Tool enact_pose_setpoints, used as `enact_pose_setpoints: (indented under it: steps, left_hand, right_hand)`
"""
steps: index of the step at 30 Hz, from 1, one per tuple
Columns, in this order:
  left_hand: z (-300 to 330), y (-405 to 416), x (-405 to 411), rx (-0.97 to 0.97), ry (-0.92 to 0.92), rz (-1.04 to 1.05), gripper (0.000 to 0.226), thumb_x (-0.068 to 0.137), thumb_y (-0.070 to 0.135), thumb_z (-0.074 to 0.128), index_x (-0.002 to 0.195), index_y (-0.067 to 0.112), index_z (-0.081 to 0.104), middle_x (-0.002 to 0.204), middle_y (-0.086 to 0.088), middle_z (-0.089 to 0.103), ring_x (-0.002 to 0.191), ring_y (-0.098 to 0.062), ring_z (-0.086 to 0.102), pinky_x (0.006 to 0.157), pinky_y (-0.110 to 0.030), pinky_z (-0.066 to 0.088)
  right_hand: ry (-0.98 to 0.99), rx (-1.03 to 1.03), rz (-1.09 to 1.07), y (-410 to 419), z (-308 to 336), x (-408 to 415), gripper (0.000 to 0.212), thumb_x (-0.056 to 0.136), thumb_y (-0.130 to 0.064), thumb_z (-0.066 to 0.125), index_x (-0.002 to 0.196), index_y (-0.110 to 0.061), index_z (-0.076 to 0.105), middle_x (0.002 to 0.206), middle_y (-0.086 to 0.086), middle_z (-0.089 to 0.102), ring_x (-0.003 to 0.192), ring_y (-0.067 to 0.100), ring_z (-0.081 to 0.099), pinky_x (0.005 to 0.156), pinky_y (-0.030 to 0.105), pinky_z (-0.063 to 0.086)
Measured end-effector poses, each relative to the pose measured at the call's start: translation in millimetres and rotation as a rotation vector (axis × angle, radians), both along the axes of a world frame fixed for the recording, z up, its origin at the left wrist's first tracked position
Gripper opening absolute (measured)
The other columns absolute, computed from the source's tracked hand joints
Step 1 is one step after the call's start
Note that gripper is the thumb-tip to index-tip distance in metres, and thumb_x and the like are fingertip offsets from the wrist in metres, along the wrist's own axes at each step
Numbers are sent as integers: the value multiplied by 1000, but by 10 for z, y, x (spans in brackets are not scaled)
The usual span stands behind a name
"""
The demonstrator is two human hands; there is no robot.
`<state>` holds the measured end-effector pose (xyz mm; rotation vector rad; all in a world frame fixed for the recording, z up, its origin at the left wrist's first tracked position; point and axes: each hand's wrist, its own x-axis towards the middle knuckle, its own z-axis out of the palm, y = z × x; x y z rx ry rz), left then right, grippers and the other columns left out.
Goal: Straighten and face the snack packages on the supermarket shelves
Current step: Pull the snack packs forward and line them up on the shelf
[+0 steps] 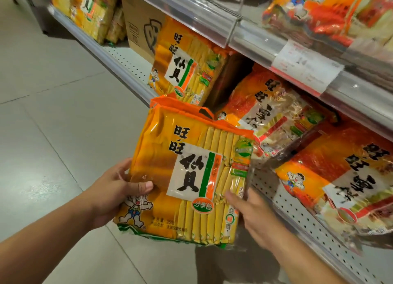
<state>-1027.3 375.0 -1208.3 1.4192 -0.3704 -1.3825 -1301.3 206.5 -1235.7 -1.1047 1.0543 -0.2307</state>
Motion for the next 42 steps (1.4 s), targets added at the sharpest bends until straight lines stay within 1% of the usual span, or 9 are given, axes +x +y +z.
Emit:
enact_pose_setpoints:
  steps: [8, 14, 19, 22, 25, 31, 34, 39, 42]
  left_hand:
    - [772, 616, 275, 262, -59, 85, 78, 62, 34, 79, 132, 29, 46, 109, 1, 69, 92, -20, 70, 65, -32, 58]
    - [1762, 1455, 661, 348, -67, 221, 93, 59, 25, 88, 130, 51, 33, 110, 16, 67, 95, -9, 70, 75, -32, 59]
    - [2246, 1785, 1276, 435, -190, 225, 110, 65, 15, 89, 146, 38, 18, 109, 21, 58, 91, -1, 61, 90, -36, 51]
    - [2263, 1764, 1693, 486, -274, 233, 114, 67, 17, 88, 150, 29, 10, 110, 13, 56, 86, -4, 58, 92, -38, 48]
    - [2136, 1565, 2097, 477, -309, 228, 103, 67, 20, 88, 145, 27, 21, 101, 22, 55, 81, 7, 55, 78, -22, 48]
    - [1818, 804, 2974, 468, -308, 149, 94, 68, 32, 85, 136, 34, 21, 120, 11, 57, 91, 1, 61, 82, -21, 49]
    - [1703, 297, 3548, 452, -297, 53, 87, 74, 21, 83, 137, 34, 24, 120, 16, 54, 95, 0, 61, 85, -21, 52]
    - [1316, -756, 4531, 269, -461, -114, 66, 80, 6, 76, 128, 32, 38, 124, 6, 56, 118, -18, 56, 99, -37, 49]
    - [1103, -1422, 4987, 148, -437, -160, 64, 84, 6, 73, 132, 32, 40, 113, 18, 60, 105, -9, 62, 93, -41, 54]
  right_hand:
    - [168, -30, 81, 496, 1016, 626, 41, 67, -32, 77, 104, -19, 68, 104, 1, 74, 99, 21, 70, 95, 51, 49]
    - [327, 27, 385, 978, 2133, 1415, 33, 78, -37, 75, 109, -31, 65, 107, -12, 73, 99, 9, 69, 84, 37, 54]
    - [444, 93, 522, 1252, 2497, 2183, 40, 77, -31, 80, 113, -24, 62, 103, -14, 73, 97, 6, 69, 93, 37, 53]
    - [488, 165, 479, 1224, 2506, 2620, 40, 76, -30, 81, 109, -27, 60, 101, -9, 74, 91, 13, 72, 72, 34, 57]
    - [541, 215, 437, 1015, 2424, 3053, 41, 75, -29, 82, 108, -30, 58, 95, -9, 75, 84, 17, 73, 61, 32, 55]
    - [590, 225, 392, 300, 2102, 3901, 28, 83, -17, 74, 107, -25, 62, 96, -2, 75, 89, 24, 72, 80, 53, 57]
    - [584, 189, 293, -28, 1867, 4312, 28, 83, -15, 74, 109, -21, 63, 98, 1, 75, 89, 25, 72, 80, 57, 56]
    - [489, -47, 108, -646, 1326, 4908, 18, 88, -16, 69, 105, -22, 66, 102, -3, 74, 93, 21, 71, 87, 52, 54]
    - [471, -212, -38, -1033, 1069, 5189, 18, 89, -22, 69, 105, -22, 64, 105, -2, 73, 96, 22, 69, 86, 50, 54]
